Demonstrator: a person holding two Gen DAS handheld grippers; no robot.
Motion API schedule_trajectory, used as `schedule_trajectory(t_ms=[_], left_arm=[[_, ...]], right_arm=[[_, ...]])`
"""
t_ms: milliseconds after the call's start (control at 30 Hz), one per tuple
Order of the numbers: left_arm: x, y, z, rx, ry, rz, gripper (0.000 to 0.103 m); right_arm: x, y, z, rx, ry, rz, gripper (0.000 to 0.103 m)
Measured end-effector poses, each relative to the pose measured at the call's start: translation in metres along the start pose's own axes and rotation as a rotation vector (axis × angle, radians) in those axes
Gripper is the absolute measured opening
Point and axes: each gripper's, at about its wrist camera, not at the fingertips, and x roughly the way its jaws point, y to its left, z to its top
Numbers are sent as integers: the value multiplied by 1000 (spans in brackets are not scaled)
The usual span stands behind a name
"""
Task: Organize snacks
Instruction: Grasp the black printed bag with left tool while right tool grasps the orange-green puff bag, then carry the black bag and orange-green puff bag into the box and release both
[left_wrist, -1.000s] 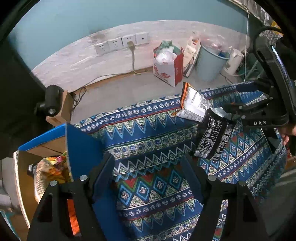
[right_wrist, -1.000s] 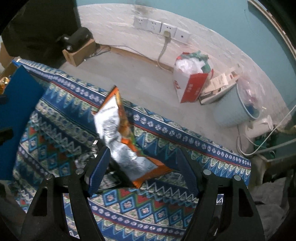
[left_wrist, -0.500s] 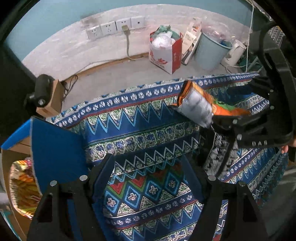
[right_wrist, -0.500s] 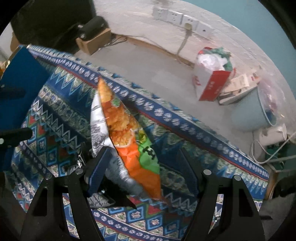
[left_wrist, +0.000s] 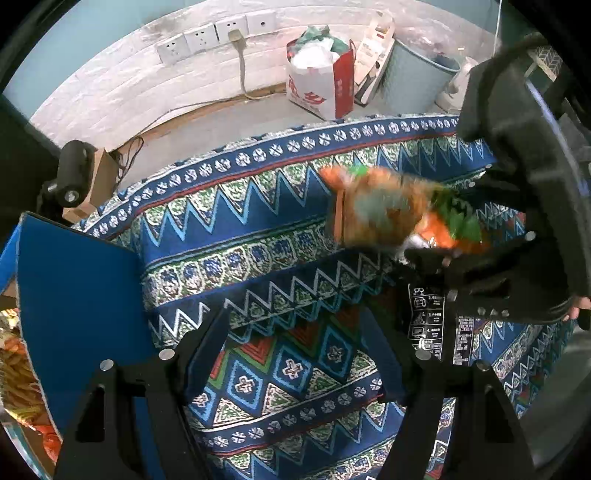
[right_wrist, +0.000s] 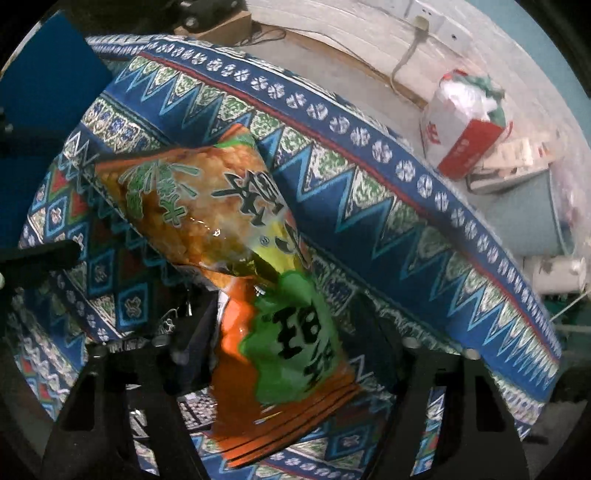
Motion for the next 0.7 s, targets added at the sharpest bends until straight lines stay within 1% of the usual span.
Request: schedule_trajectory(t_ms=[33,67,100,133,200,267,367,500,600,700], left_arm=[[1,-1,0,1,3,-3,76],[1,-3,0,2,5,-6,76],[1,-4,-1,2,7,-12,76],[1,-6,-1,1,9,-18,76],[1,-10,-2,-4,12,-39,77],[0,-16,-4,-9,13,-63,80],[1,-32,-6,-6,14,-101,80],[2,-52,-9,16,25,-126,81],[6,-70,-11,30,47,-147,81],[13,-87,-13,44,74,-151,85]], right_arm=[[-3,-1,-1,16,-7,4,50],[-5,-2,-2,26,-9,2,48],[-8,-2,-3,31,-13,-5,44],[-11,-2,-6,34,-22,-20,43],[-19,-9,-10,62,-41,-49,42],[-26,-18,-16,105,-57,-62,42],[-36,-29,-30,167,-78,-77,42],[-47,-43,-55,249,-86,-80,42],[-51,-51,-72,284,-90,-83,42],[-54,-53,-91,308,-92,-85,42]])
